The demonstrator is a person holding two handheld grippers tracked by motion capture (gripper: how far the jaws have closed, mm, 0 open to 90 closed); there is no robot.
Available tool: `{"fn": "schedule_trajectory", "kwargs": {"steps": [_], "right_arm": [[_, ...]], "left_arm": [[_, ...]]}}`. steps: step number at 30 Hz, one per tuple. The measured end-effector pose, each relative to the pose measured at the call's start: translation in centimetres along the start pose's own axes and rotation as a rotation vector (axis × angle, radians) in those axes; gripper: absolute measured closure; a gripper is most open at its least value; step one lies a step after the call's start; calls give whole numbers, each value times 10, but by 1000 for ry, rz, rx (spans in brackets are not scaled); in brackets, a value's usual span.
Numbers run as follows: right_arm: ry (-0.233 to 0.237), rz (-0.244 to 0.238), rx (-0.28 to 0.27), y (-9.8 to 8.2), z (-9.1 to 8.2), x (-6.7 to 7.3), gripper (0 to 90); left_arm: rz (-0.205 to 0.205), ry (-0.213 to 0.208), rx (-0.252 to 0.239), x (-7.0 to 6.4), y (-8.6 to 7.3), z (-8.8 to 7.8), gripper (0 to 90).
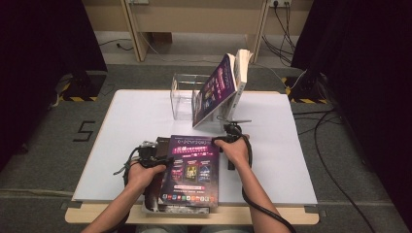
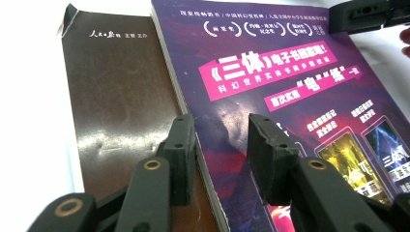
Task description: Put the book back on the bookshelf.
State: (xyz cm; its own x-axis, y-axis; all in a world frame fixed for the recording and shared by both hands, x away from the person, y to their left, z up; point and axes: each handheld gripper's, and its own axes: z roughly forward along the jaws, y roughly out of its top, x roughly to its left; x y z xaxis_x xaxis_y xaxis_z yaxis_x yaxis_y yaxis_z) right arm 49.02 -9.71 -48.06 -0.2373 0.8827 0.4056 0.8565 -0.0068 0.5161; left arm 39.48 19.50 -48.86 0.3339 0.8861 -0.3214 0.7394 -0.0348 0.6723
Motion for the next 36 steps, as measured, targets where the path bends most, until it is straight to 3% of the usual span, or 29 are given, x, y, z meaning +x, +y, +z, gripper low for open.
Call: {"fn": "schedule_trajectory", "kwargs": {"steps": [9, 14, 21, 23, 25, 27, 36], "right_arm": [[8, 23, -1, 0, -2, -4, 704], [3, 8, 4, -1, -3, -3, 722], [16, 27, 11, -2, -6, -5, 743], [31, 60, 20, -3, -5, -8, 725], [63, 78, 22, -3, -5, -9, 639], [73, 64, 24, -1, -4, -7, 568], [26, 11, 16, 0, -2, 2, 544]], "left_arm": [[12, 11, 13, 0, 2, 0, 654], [16, 16, 16, -1, 2, 0, 656], [20, 16, 21, -1, 3, 0, 656], [22, 14, 20, 0, 2, 0, 659], [25, 13, 19, 0, 2, 0, 662], [15, 10, 15, 0, 2, 0, 659], [-23, -7, 11, 2, 2, 0, 670]]}}
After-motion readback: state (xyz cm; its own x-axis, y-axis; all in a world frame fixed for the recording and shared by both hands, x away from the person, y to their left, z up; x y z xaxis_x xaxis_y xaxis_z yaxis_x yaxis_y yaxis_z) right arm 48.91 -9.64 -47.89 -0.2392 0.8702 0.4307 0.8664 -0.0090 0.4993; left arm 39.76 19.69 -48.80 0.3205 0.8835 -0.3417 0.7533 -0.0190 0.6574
